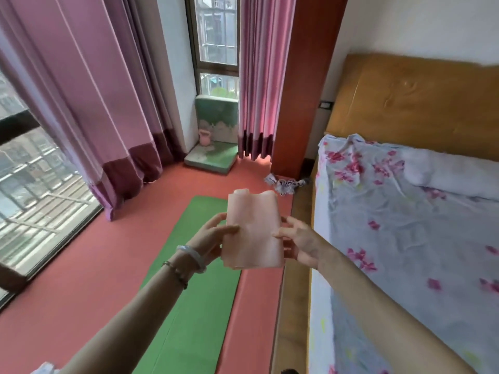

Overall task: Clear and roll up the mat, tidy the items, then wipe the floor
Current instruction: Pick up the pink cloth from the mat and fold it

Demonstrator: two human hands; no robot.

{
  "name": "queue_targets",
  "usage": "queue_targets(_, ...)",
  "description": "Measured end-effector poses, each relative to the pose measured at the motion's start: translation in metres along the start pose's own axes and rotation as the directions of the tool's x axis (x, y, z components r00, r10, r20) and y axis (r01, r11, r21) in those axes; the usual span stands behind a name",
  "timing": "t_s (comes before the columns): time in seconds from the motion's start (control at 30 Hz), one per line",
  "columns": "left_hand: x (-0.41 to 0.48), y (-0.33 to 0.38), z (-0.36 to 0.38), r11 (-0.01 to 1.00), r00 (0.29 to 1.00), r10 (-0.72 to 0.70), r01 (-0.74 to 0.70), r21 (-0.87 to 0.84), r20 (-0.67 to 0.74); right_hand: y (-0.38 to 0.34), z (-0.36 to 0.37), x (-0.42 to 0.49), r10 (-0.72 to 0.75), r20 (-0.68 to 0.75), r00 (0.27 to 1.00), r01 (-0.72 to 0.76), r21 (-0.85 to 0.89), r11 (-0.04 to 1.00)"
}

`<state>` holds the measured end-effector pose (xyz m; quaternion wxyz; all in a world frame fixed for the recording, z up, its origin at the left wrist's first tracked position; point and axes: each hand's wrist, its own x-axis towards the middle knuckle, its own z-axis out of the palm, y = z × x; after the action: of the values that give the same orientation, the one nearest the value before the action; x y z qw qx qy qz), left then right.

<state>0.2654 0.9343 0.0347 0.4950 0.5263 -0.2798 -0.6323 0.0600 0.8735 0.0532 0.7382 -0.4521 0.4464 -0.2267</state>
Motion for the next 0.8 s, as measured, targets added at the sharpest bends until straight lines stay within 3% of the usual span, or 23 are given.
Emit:
queue_targets(0.4, 0.2, 0.078, 0.031, 0.999, 0.998, -0.029, 0.028, 0.021, 0.052, -0.098, -0.097, 0.149, -0.031, -0.051, 0.998, 0.033, 0.045, 0.998)
queue_targets(0.8, 0.446, 0.207, 0.029, 1.0, 0.992, -0.008, 0.005, 0.023, 0.129, -0.234, -0.166, 0.356, -0.07, -0.127, 0.989, 0.084, 0.114, 0.99)
